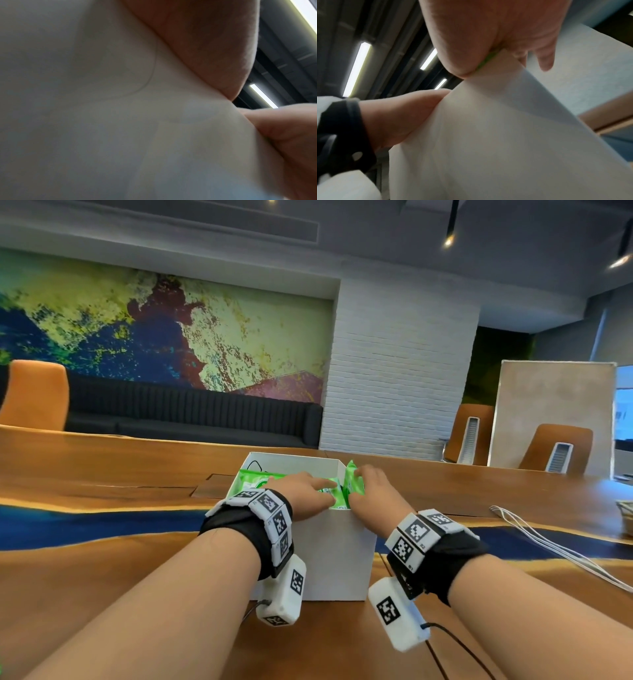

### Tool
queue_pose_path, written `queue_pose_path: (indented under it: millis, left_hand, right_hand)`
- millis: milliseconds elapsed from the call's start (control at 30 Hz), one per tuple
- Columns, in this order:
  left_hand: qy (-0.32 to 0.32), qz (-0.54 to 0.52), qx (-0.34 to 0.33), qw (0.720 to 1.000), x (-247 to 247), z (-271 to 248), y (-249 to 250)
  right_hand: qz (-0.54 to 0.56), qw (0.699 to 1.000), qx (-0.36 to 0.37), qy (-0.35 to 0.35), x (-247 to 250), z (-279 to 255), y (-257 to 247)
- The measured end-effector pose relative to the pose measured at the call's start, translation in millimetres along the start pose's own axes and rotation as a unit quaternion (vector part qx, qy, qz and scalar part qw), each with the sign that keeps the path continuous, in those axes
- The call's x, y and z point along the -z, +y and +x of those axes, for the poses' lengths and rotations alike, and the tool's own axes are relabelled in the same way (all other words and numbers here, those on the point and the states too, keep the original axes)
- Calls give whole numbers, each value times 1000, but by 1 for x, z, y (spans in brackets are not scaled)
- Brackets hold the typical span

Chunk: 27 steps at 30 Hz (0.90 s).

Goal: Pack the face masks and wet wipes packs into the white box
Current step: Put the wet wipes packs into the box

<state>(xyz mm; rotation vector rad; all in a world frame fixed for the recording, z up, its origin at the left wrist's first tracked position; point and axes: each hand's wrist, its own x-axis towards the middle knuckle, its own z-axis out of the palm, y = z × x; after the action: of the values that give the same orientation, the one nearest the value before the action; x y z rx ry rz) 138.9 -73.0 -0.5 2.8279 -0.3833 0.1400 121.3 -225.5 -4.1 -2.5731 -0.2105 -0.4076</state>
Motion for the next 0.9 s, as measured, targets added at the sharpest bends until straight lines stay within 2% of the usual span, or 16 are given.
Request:
queue_pose_path:
  millis: [67,233,333,400,500,733,900]
  left_hand:
    - [-3,3,0,1000,-1,0,-1]
    - [64,-22,-26,997,1,-6,0]
    - [126,-97,-82,984,5,-19,0]
    - [166,-189,-94,963,11,-32,-3]
    - [182,-276,-58,942,22,-52,-9]
    - [159,-231,-21,960,43,-92,-20]
    - [178,-235,10,955,56,-118,-30]
  right_hand:
    - [72,997,-13,-21,-6,-1,2]
    - [99,995,-9,-8,-8,-4,5]
    - [96,995,-16,-8,-9,-5,4]
    - [85,996,-21,-13,-9,-4,4]
    - [67,997,-26,-12,-9,-3,5]
    - [8,999,-51,5,-8,-5,0]
    - [-24,993,-15,113,2,-26,-17]
